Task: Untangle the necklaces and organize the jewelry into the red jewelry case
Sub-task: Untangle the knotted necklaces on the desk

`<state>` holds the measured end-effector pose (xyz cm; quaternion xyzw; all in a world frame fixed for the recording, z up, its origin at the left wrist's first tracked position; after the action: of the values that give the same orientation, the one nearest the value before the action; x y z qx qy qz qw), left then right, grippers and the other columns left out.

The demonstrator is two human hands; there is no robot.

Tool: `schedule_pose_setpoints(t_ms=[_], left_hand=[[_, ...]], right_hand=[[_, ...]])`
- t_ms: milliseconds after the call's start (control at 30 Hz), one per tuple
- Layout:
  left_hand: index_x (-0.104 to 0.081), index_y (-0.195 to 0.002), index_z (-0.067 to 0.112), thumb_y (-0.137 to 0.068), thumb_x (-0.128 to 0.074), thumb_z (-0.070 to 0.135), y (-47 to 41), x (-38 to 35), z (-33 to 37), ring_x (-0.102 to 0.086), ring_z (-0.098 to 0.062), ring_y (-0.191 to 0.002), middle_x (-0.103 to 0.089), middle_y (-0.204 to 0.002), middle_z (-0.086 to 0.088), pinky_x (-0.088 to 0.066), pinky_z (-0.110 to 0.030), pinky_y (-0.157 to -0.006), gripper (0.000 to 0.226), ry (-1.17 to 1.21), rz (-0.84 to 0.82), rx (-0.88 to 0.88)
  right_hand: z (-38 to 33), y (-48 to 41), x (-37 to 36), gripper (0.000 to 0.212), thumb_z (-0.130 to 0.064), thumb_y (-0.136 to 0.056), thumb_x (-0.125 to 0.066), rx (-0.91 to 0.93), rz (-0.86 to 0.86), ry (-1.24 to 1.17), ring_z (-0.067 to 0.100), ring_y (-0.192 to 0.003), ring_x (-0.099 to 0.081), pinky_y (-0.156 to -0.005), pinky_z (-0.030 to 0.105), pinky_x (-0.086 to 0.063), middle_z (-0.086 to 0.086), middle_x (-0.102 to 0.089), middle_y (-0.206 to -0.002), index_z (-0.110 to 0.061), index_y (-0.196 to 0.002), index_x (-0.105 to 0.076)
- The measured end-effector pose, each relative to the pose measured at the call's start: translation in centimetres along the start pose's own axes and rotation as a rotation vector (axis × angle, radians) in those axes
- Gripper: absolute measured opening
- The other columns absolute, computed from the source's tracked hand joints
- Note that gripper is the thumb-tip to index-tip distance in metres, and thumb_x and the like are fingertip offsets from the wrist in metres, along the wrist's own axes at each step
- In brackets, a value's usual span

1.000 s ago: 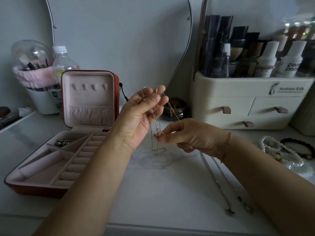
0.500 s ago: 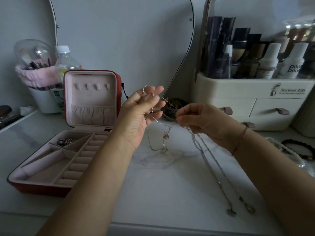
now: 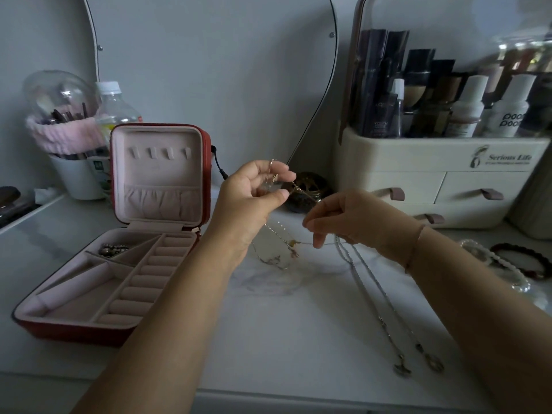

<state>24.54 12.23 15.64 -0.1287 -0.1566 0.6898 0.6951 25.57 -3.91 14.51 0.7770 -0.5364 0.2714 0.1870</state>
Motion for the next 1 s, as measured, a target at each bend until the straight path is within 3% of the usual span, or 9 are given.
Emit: schedule_pose_setpoints(t_ms=[133, 300, 467, 700, 933, 1000], left_hand=[[-0.061, -0.096, 0.023, -0.085, -0.057, -0.009, 0.0, 0.0, 0.2, -0.043, -0.007, -0.062, -0.072, -0.101, 0.005, -0.034, -0.014, -0.045, 0.034, 0.036, -0.010, -0.014], [-0.062, -0.096, 0.024, -0.085, -0.057, -0.010, 0.1, -0.2, 0.3, -0.040, -0.008, -0.061, -0.071, -0.105, 0.004, -0.035, -0.015, -0.045, 0.036, 0.058, -0.043, -0.034], [-0.062, -0.097, 0.024, -0.085, -0.056, -0.010, 0.3, -0.4, 0.5, -0.038, -0.010, -0.061, -0.071, -0.105, 0.005, -0.032, -0.018, -0.044, 0.036, 0.076, -0.073, -0.044], [-0.062, -0.097, 0.024, -0.085, -0.056, -0.010, 0.3, -0.4, 0.6, -0.038, -0.008, -0.058, -0.070, -0.107, 0.004, -0.034, -0.018, -0.045, 0.036, 0.070, -0.081, -0.058], [-0.062, -0.098, 0.021, -0.085, -0.056, -0.011, 0.3, -0.3, 0.7, -0.039, -0.006, -0.056, -0.070, -0.107, 0.004, -0.035, -0.017, -0.045, 0.035, 0.082, -0.077, -0.072], [-0.062, -0.098, 0.021, -0.085, -0.055, -0.011, 0.3, -0.3, 0.7, -0.039, -0.006, -0.056, -0.070, -0.107, 0.004, -0.036, -0.017, -0.045, 0.035, 0.083, -0.075, -0.070]], right_hand=[[0.0, 0.0, -0.6, 0.013, -0.026, -0.088, -0.064, -0.022, -0.065, -0.017, 0.006, -0.041, -0.031, -0.040, 0.014, -0.031, 0.003, -0.070, -0.065, -0.016, -0.092, -0.073], [0.2, -0.1, -1.5, 0.018, -0.035, -0.085, -0.065, -0.039, -0.110, 0.035, 0.009, -0.041, -0.035, -0.052, 0.020, -0.037, 0.000, -0.053, -0.048, -0.019, -0.090, -0.074], [-0.2, 0.1, -2.5, 0.014, -0.029, -0.085, -0.068, -0.040, -0.135, -0.011, 0.007, -0.037, -0.030, -0.040, 0.014, -0.029, -0.009, -0.042, -0.040, -0.018, -0.089, -0.075], [-0.8, 0.2, -3.3, 0.010, -0.017, -0.085, -0.068, 0.001, -0.101, -0.026, -0.001, -0.034, -0.043, -0.037, 0.006, -0.029, -0.017, -0.046, -0.034, -0.012, -0.091, -0.074], [-0.8, -0.1, -4.0, 0.009, -0.025, -0.082, -0.071, -0.002, -0.006, -0.006, -0.003, -0.037, -0.043, -0.040, 0.006, -0.027, -0.018, -0.048, -0.037, -0.017, -0.085, -0.075], [-0.7, -0.2, -4.2, 0.006, -0.028, -0.080, -0.072, -0.008, 0.015, 0.000, -0.001, -0.043, -0.045, -0.047, 0.010, -0.033, -0.014, -0.056, -0.048, -0.022, -0.080, -0.075]])
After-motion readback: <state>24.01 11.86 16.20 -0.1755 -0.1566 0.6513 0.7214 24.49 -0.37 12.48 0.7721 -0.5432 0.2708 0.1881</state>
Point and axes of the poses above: each hand's wrist, its own y-axis away from the middle knuckle, its own x-axis out of the back of the hand, z = x × y, the point moved 4 cm from there along -y, towards the middle knuckle
